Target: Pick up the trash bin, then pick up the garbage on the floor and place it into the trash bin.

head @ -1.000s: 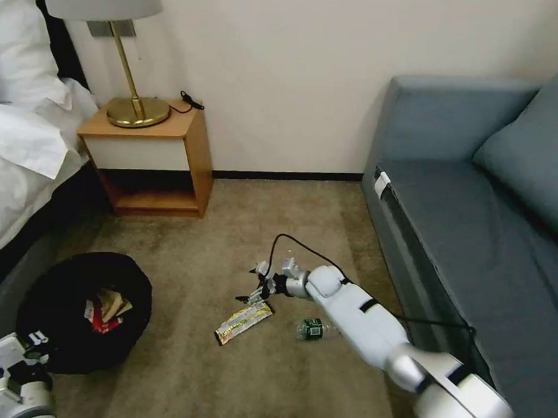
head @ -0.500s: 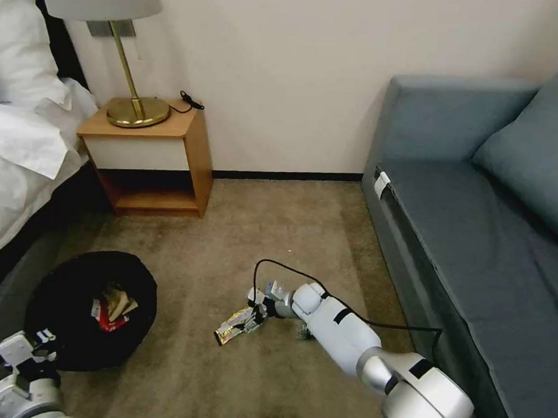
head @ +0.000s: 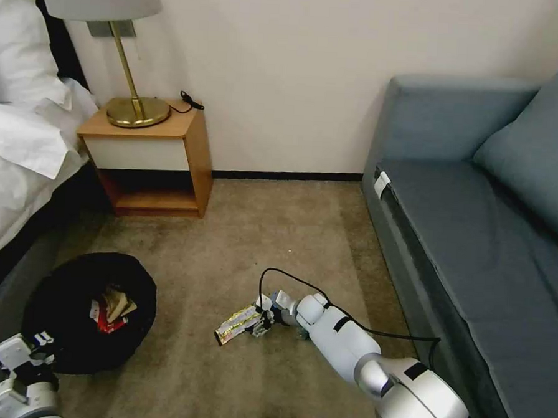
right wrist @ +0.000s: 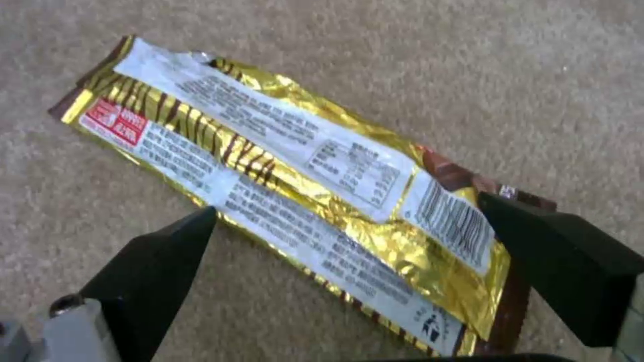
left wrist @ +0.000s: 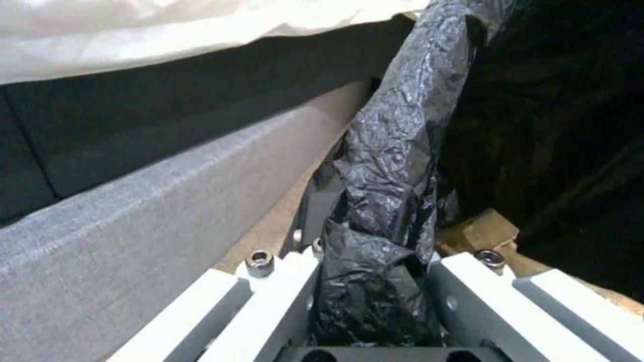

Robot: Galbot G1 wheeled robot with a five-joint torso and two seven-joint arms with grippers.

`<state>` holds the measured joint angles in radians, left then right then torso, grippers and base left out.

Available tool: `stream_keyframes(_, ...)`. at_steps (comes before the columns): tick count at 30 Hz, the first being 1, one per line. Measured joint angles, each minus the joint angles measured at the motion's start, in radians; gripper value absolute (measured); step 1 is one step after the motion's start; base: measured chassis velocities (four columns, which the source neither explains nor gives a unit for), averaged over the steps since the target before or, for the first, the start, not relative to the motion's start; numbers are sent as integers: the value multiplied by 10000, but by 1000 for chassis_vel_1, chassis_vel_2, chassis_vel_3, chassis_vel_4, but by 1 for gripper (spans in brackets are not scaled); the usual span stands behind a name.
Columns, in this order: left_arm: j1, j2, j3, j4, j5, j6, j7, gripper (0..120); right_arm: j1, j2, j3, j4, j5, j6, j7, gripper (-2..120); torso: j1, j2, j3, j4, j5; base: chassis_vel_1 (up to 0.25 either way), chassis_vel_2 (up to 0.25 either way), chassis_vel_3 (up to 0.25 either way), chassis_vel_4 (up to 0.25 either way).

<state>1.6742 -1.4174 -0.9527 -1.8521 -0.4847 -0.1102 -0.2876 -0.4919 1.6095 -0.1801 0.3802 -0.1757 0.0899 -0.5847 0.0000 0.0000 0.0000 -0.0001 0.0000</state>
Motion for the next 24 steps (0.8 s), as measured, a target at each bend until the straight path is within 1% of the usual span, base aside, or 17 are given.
stream_keyframes(2,1,-13,14,0,0,-6,5,3,4,-1,22,-31,-1,9,0,98,0,0,0,0,0,0,0,0,0)
stream_keyframes(4,2,-44,40,13,4,-29,23,3,12,-4,85,-112,-54,34,-6,90,0,0,0,0,0,0,0,0,0)
stream_keyframes(5,2,-44,40,13,4,-29,23,3,12,-4,85,-112,-54,34,-6,90,0,0,0,0,0,0,0,0,0)
stream_keyframes(8,2,-45,51,29,8,-41,30,3,4,-7,145,-170,-116,89,-82,76,0,0,-1,0,0,0,0,0,0)
stream_keyframes(9,2,-42,51,30,8,-42,31,3,0,-7,156,-170,-117,93,-94,73,0,0,0,0,0,0,0,0,0)
stream_keyframes(10,2,-42,51,30,8,-42,31,3,0,-7,156,-170,-117,93,-94,73,0,0,0,0,0,0,0,0,0)
stream_keyframes(13,-2,-20,48,35,8,-45,34,3,-6,-6,204,-153,-119,96,-135,57,0,0,0,1,1,0,0,0,0)
stream_keyframes(14,-2,-20,48,35,8,-45,34,3,-6,-6,204,-153,-119,96,-135,57,0,0,0,1,1,0,0,0,0)
stream_keyframes(18,-20,-27,49,44,10,-46,37,3,-61,-9,238,-100,-124,106,-192,39,0,0,0,1,1,0,0,0,0)
stream_keyframes(19,-20,-27,49,44,10,-46,37,3,-61,-9,238,-100,-124,106,-192,39,0,0,0,1,1,0,0,0,0)
stream_keyframes(20,-29,-30,52,52,11,-46,39,3,-93,-10,252,-74,-127,116,-211,35,0,0,0,1,1,0,0,0,0)
stream_keyframes(21,-36,-31,53,61,11,-46,41,3,-129,-11,270,-44,-128,126,-238,28,0,0,0,1,1,0,0,0,0)
stream_keyframes(23,-40,-32,55,73,11,-50,41,3,-176,-12,294,8,-128,128,-276,22,0,0,0,1,0,0,0,0,0)
stream_keyframes(24,-40,-32,55,73,11,-50,41,3,-176,-12,294,8,-128,128,-276,22,0,0,0,1,0,0,0,0,0)
